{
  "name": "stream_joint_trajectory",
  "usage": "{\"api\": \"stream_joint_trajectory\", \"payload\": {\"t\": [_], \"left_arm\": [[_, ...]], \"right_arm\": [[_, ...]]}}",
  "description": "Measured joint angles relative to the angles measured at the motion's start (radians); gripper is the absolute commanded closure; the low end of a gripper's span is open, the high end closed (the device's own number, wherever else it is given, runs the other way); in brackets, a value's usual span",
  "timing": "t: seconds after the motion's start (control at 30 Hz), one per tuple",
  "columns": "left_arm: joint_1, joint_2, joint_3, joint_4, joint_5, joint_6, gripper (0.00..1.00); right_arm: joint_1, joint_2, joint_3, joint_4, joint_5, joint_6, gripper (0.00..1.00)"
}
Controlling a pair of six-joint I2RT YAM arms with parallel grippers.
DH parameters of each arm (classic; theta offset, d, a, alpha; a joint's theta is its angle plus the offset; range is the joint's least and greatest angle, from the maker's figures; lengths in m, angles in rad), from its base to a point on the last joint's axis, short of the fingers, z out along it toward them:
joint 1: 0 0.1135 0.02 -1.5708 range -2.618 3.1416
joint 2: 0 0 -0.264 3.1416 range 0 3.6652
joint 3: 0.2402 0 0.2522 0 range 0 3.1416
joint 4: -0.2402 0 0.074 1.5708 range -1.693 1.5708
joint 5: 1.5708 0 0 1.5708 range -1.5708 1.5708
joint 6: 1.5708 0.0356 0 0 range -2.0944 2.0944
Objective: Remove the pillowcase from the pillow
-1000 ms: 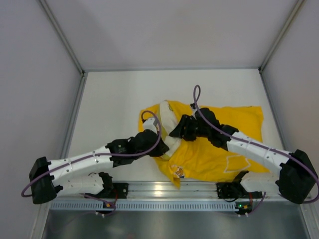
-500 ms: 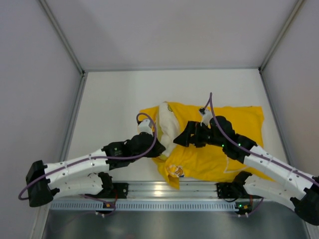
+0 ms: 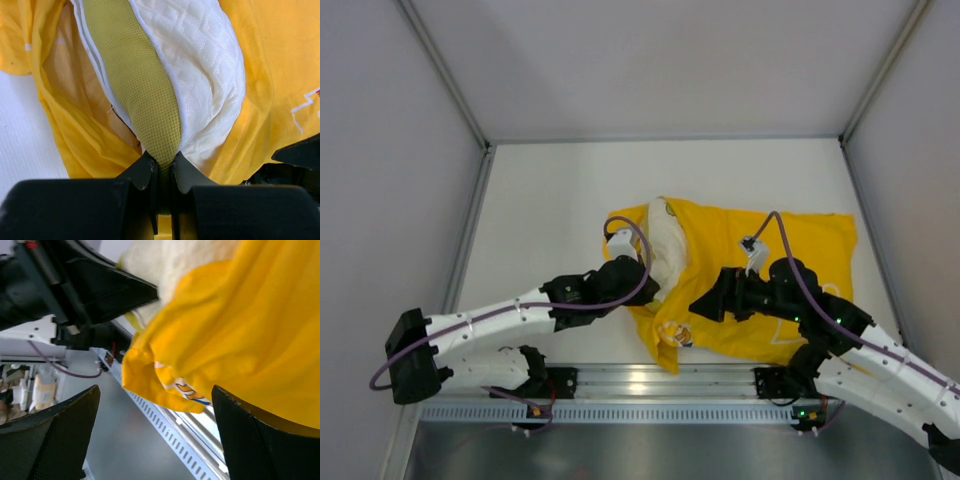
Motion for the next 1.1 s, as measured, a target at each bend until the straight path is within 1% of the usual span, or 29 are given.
{"api": "stream_joint_trajectory", "payload": {"t": [0.07,0.13,0.17,0.2,0.4,0.57,0.67,0.7,0.77,0.8,0.83,0.87,0.9,0.97,1.0,1.1], "left_arm": [[0.000,-0.002,0.003,0.002,-0.003,0.003,1.00],[0.000,-0.013,0.003,0.002,-0.007,0.003,1.00],[0.000,-0.022,0.003,0.002,-0.010,0.004,1.00],[0.000,-0.033,0.003,0.000,-0.013,0.006,1.00],[0.000,-0.079,0.016,-0.018,-0.032,0.018,1.00],[0.000,-0.104,0.016,-0.030,-0.037,0.021,1.00],[0.000,-0.121,0.016,-0.037,-0.037,0.021,1.00],[0.000,-0.127,0.016,-0.040,-0.038,0.020,1.00],[0.000,-0.137,0.016,-0.045,-0.038,0.021,1.00],[0.000,-0.139,0.016,-0.048,-0.038,0.020,1.00],[0.000,-0.140,0.016,-0.052,-0.038,0.020,1.00],[0.000,-0.140,0.016,-0.055,-0.038,0.020,1.00],[0.000,-0.140,0.016,-0.058,-0.038,0.020,1.00],[0.000,-0.143,0.016,-0.062,-0.038,0.020,1.00],[0.000,-0.147,0.014,-0.063,-0.038,0.021,1.00],[0.000,-0.169,0.003,-0.064,-0.040,0.020,1.00]], "right_arm": [[0.000,-0.008,0.005,-0.058,0.052,0.002,0.18],[0.000,-0.019,0.003,-0.103,0.079,0.003,0.27],[0.000,-0.020,-0.002,-0.109,0.080,0.004,0.33],[0.000,-0.023,-0.008,-0.113,0.079,0.003,0.37],[0.000,-0.018,-0.044,-0.141,0.099,0.006,0.37],[0.000,-0.010,-0.044,-0.194,0.182,-0.002,0.36],[0.000,0.004,-0.044,-0.199,0.219,-0.007,0.39],[0.000,0.017,-0.044,-0.198,0.227,-0.009,0.44],[0.000,0.047,-0.045,-0.191,0.234,-0.010,0.50],[0.000,0.058,-0.045,-0.187,0.236,-0.010,0.55],[0.000,0.070,-0.045,-0.182,0.237,-0.008,0.58],[0.000,0.083,-0.045,-0.177,0.238,-0.006,0.63],[0.000,0.093,-0.045,-0.171,0.238,-0.008,0.74],[0.000,0.111,-0.045,-0.161,0.237,-0.005,0.85],[0.000,0.118,-0.045,-0.154,0.238,-0.005,0.94],[0.000,0.128,-0.044,-0.140,0.239,-0.001,1.00]]}}
